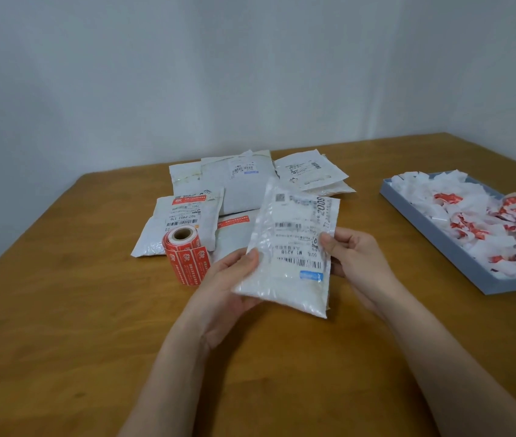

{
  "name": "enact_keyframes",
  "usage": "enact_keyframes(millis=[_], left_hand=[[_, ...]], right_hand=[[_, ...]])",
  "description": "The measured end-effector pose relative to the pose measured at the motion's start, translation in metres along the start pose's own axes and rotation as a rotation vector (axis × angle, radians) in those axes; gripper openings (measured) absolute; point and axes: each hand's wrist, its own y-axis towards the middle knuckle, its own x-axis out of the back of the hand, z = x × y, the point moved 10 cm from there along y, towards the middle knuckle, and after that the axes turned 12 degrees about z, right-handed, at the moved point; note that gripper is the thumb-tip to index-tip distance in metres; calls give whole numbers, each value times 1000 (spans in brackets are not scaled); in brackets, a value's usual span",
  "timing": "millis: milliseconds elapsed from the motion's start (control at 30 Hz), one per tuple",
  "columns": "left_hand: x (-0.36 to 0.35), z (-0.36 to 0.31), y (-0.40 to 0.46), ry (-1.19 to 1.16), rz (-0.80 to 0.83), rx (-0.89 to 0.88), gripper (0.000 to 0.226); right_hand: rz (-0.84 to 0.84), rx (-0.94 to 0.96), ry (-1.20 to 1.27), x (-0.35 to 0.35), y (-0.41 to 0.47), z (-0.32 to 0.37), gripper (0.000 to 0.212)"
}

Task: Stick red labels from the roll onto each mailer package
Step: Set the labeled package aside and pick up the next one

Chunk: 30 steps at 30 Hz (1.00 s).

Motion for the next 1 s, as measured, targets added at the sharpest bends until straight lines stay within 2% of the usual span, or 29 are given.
enact_keyframes(millis=[167, 333, 433, 533, 633, 733, 833, 900, 1000], left_hand=[[-8, -1, -1, -67, 69, -56, 47], [1, -5, 0, -104, -30, -110, 47], [13, -13, -3, -101, -83, -127, 30], [17, -10, -7, -64, -62, -38, 24], [13, -3, -6, 17, -10, 35, 23], [20, -5, -4, 70, -75, 10, 31], [33, -11, -4, 64, -196, -61, 35], [36, -12, -5, 41, -233, -88, 37], [30, -10, -4, 5, -196, -91, 40]], right_hand=[[-71, -22, 123, 8, 0, -2, 16], [38, -46, 216, -3, -2, 1, 24], [50, -17, 385, 11, -7, 9, 43], [132, -78, 491, 15, -8, 9, 57], [283, -155, 392, -2, -10, 2, 56], [431, -199, 179, -23, -16, 1, 40], [622, -232, 178, -44, -24, -1, 60], [614, -196, 160, -47, -21, -2, 68], [471, -142, 143, -37, -10, -3, 72]])
